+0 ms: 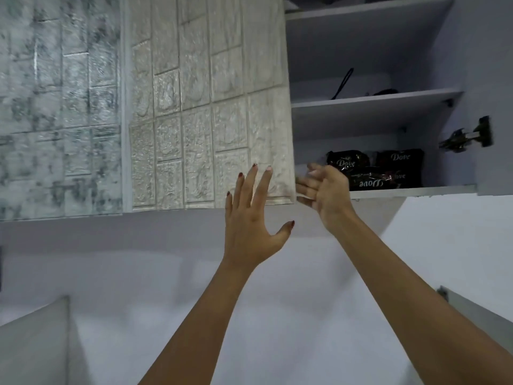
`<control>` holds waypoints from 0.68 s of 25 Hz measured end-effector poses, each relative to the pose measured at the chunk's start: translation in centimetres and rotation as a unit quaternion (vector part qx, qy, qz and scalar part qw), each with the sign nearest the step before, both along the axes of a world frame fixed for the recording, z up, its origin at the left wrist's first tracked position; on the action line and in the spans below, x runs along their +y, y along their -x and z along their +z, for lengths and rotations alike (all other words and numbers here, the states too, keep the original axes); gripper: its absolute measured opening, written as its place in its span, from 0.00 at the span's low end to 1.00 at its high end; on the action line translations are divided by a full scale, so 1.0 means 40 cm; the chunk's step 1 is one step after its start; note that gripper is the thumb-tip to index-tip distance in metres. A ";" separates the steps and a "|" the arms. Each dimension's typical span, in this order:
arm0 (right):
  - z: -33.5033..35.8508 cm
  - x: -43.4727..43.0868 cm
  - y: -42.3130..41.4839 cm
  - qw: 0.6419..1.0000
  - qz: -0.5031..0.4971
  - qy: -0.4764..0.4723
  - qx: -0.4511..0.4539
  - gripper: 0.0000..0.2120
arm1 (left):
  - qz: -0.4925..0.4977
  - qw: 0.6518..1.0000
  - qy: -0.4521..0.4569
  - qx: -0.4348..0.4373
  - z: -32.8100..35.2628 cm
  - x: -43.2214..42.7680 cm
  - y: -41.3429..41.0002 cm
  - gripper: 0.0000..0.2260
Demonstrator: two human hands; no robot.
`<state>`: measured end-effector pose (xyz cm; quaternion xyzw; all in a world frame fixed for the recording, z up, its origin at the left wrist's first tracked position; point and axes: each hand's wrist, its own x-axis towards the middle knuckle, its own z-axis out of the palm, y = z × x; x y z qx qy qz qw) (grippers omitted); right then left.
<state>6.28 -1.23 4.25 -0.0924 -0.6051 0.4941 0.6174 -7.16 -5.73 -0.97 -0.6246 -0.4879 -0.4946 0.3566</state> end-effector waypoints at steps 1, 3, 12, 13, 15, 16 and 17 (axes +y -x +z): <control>-0.009 -0.040 -0.017 0.999 0.019 -0.038 0.006 0.11 | -0.002 1.000 -0.022 -0.002 0.005 -0.020 -0.017 0.39; -0.022 -0.120 -0.042 0.992 0.022 -0.119 -0.026 0.16 | 0.014 0.995 -0.096 -0.023 0.019 -0.087 -0.044 0.35; -0.033 -0.308 0.009 0.984 -0.072 -0.130 -0.097 0.09 | 0.199 0.934 -0.273 -0.115 0.046 -0.386 0.025 0.19; -0.034 -0.330 0.025 0.982 -0.069 -0.141 -0.100 0.10 | 0.251 0.919 -0.278 -0.124 0.044 -0.411 0.035 0.19; -0.033 -0.369 0.046 0.980 -0.064 -0.160 -0.100 0.09 | 0.331 0.893 -0.277 -0.129 0.037 -0.453 0.064 0.20; -0.030 -0.385 0.050 0.979 -0.064 -0.168 -0.098 0.09 | 0.355 0.887 -0.270 -0.122 0.034 -0.470 0.079 0.21; -0.027 -0.395 0.050 0.978 -0.065 -0.176 -0.096 0.09 | 0.370 0.885 -0.259 -0.115 0.030 -0.483 0.089 0.22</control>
